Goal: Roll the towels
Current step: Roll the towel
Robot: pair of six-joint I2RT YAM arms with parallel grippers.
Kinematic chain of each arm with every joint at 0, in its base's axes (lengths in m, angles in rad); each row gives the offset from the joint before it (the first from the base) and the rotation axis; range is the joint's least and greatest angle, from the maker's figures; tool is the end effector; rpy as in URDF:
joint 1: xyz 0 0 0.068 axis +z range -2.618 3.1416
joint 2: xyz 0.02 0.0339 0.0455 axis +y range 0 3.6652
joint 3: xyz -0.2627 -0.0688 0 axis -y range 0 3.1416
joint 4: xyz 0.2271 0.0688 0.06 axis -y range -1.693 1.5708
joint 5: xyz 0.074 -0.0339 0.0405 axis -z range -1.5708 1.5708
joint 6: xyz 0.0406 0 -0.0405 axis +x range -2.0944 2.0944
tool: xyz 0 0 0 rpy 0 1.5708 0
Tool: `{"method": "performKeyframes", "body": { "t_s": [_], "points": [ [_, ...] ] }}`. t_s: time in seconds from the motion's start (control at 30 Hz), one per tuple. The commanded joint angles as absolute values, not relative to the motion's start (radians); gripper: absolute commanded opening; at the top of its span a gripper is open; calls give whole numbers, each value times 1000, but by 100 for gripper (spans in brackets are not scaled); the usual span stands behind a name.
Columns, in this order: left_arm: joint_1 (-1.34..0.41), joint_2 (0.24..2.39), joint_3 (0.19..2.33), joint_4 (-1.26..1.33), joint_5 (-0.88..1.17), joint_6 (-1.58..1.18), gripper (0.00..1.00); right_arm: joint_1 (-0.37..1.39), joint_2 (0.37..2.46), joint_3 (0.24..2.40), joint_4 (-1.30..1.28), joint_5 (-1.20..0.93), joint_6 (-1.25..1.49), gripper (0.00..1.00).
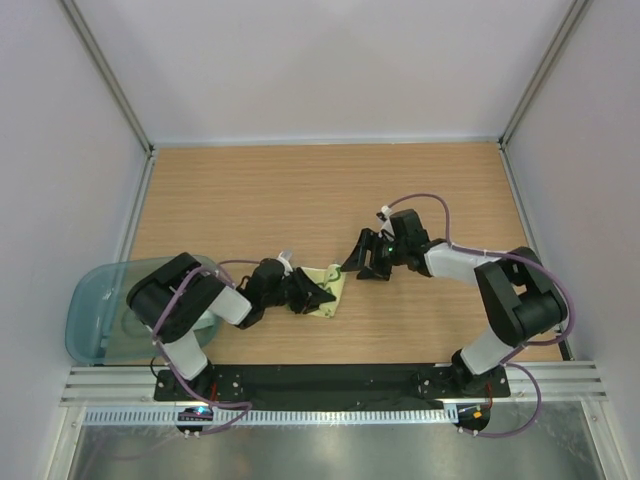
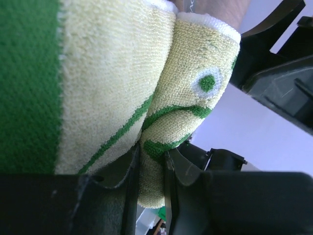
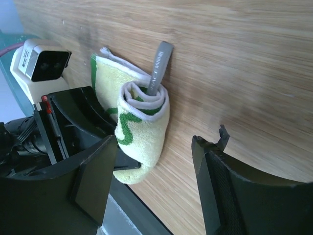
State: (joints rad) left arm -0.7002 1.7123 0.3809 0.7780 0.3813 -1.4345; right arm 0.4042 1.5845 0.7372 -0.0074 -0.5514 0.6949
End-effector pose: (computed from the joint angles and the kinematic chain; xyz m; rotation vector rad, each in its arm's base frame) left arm 0.1923 -0.1818 0.1085 -0.6608 2.4847 -1.4866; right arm 0.2584 0.1337 0.1638 0.1036 2.5952 1.1279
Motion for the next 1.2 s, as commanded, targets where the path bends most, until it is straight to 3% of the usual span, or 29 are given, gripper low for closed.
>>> {"method": "performKeyframes", "body": {
  "t_s": [0.0, 0.33, 0.53, 0.8, 1.03, 1.17],
  "points": [
    [-686, 1764, 330, 762, 376, -1483, 0, 455, 1609, 710, 190, -557, 735, 69],
    [-673, 1782, 308, 818, 388, -1491, 0, 531, 1721, 667, 363, -523, 781, 54],
    [-673, 1795, 322, 821, 396, -1465, 1, 551, 1707, 624, 452, -440, 828, 35],
    [-678, 1721, 419, 586, 367, -1335, 34, 551, 1588, 663, 184, -217, 789, 23],
    [-736, 1666, 687, 129, 240, -1088, 42, 551, 1439, 663, -135, 113, 834, 16],
    [-805, 1690, 856, -72, 117, -953, 44, 551, 1419, 676, -236, 158, 859, 13]
  ]
}}
